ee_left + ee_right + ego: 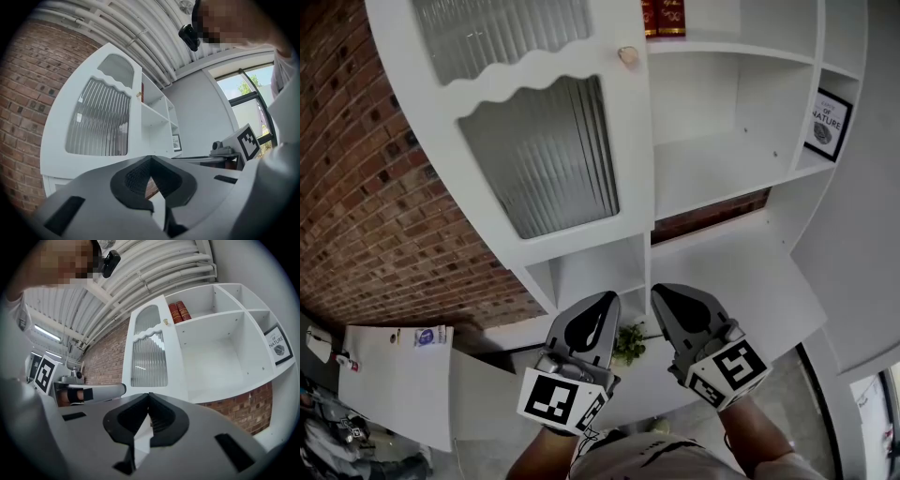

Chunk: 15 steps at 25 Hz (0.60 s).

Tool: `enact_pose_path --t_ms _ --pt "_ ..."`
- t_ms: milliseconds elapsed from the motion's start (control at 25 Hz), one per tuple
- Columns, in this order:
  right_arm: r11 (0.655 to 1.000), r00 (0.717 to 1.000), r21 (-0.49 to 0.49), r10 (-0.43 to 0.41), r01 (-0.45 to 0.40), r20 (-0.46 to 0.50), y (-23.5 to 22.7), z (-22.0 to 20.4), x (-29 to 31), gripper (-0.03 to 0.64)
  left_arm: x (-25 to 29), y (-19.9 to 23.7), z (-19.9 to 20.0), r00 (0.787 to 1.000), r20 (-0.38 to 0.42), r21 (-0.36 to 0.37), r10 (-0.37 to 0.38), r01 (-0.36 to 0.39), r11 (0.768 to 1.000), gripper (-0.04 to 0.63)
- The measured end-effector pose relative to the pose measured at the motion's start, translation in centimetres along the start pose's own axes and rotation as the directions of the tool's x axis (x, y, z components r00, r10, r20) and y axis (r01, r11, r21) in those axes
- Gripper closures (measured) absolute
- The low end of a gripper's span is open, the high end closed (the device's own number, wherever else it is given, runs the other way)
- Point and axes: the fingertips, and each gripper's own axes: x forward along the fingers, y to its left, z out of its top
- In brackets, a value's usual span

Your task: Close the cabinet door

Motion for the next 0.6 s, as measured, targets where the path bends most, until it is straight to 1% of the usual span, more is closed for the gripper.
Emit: enact_pose_path --t_ms 280,600 --pt "1.000 1.000 -0.002 0.001 -0.001 -0.002 0.21 0.02 0.53 0.600 -0.11 0.64 0.12 1.000 0.004 0.010 0.014 -0.015 1.000 0.584" --pt "1.000 1.000 -0.010 0.003 -0.003 -0.005 0.50 -0.08 0.91 0.600 0.06 0.85 -0.01 1.000 0.004 0.004 0.006 -0.006 1.000 0.584"
